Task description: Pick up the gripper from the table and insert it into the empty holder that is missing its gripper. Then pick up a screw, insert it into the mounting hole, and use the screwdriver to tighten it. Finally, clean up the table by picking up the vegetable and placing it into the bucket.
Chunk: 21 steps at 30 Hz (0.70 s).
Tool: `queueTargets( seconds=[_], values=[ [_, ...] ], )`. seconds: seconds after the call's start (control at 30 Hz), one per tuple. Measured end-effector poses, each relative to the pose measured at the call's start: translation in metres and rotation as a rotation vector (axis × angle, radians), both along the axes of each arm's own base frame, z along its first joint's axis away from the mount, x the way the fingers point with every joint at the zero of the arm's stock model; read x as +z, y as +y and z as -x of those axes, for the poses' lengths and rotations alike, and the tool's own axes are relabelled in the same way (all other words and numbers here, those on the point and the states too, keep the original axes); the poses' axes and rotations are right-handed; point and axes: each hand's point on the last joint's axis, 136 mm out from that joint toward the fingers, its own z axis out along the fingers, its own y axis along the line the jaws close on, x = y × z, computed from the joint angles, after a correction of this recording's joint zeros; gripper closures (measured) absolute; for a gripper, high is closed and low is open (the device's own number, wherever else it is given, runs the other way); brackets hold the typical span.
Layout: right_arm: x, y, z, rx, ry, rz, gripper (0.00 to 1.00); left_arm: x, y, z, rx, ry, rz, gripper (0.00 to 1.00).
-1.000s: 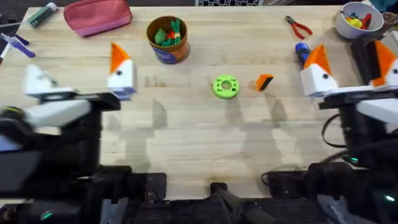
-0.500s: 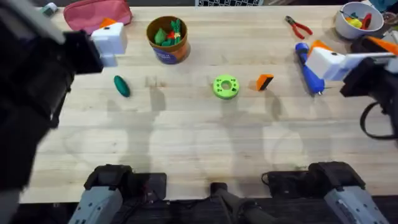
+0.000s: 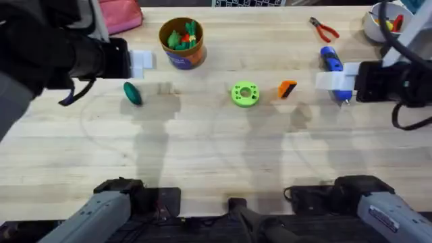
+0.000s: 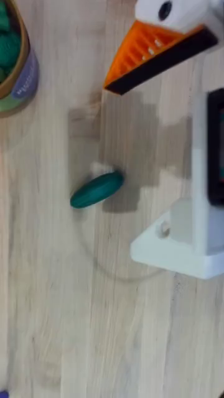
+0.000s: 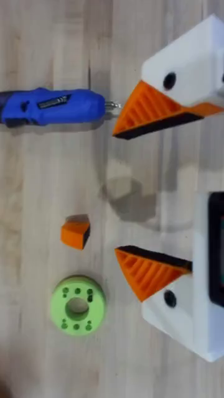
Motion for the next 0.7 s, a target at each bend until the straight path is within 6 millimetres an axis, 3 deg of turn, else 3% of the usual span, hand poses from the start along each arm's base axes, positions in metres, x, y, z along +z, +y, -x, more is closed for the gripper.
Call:
queueTargets(
  seconds=[0.13, 0.47, 0.7],
  values=[
    [-0.009, 0.000, -0.001, 0.000, 0.054, 0.000, 0.007, -0.011, -0.001, -0.003, -0.003, 0.039, 0.004, 0.015],
    [-0.013, 0.000, -0.003, 0.000, 0.070, 0.000, 0.008, -0.009, -0.001, -0.004, 0.029, 0.029, 0.032, 0.015],
    [-0.013, 0.000, -0.003, 0.000, 0.070, 0.000, 0.007, -0.020, 0.006, -0.002, 0.110, 0.171, 0.076, 0.015]
  ],
)
